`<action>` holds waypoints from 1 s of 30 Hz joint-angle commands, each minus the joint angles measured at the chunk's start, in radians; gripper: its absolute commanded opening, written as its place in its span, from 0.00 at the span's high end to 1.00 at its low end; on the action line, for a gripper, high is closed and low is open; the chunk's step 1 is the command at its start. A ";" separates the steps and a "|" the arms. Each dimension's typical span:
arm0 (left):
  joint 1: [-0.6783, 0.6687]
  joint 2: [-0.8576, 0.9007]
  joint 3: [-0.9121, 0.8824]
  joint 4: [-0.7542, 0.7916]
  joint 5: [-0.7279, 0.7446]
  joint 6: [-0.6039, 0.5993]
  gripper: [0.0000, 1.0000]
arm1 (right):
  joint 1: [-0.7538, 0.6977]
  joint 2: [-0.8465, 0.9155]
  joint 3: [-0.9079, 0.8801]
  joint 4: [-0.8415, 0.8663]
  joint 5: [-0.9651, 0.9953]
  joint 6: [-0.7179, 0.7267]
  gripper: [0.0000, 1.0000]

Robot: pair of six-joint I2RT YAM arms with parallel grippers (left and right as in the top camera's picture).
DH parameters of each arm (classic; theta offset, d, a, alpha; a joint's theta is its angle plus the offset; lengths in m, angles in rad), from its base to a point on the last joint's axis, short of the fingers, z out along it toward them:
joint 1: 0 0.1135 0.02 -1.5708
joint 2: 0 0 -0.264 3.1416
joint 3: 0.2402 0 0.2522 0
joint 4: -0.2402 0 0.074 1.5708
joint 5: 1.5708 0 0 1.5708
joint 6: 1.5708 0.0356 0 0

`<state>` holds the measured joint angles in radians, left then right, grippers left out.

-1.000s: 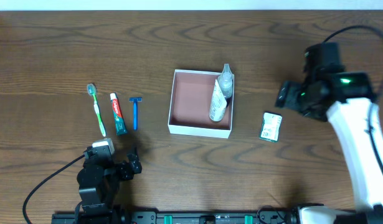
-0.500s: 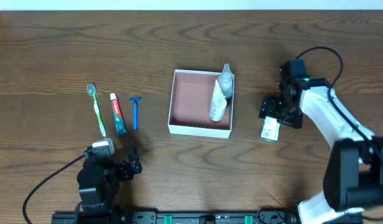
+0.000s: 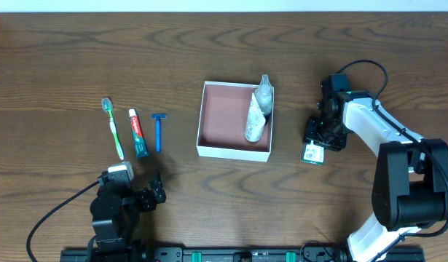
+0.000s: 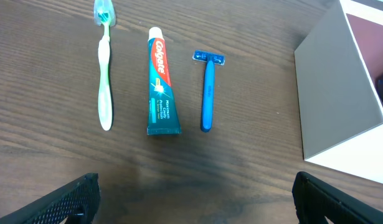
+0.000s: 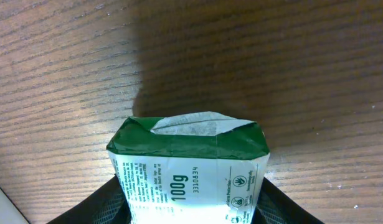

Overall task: Pack container
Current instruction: 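Move the right gripper to the soap bar and grasp it, then carry the soap bar into the box and release it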

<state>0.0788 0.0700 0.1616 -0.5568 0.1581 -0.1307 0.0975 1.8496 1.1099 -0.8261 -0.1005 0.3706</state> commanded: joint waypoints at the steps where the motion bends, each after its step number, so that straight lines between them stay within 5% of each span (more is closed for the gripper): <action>1: 0.007 -0.005 -0.012 0.002 0.014 -0.004 0.02 | 0.022 0.001 -0.006 -0.016 0.019 -0.013 0.44; 7: 0.007 -0.005 -0.012 0.002 0.014 -0.004 0.02 | 0.038 0.001 -0.042 -0.009 0.071 -0.028 0.34; 17: 0.007 -0.005 -0.012 0.002 0.014 -0.005 0.02 | 0.062 -0.041 -0.036 0.001 0.066 -0.029 0.61; 24: 0.007 -0.005 -0.012 0.002 0.014 -0.004 0.02 | 0.138 -0.346 0.069 -0.139 0.066 -0.050 0.65; 30: 0.007 -0.005 -0.012 0.002 0.014 -0.005 0.02 | 0.401 -0.621 0.110 -0.138 0.067 -0.050 0.65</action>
<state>0.0788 0.0700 0.1616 -0.5568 0.1585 -0.1307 0.3840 1.3109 1.2079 -0.9646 -0.0242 0.3347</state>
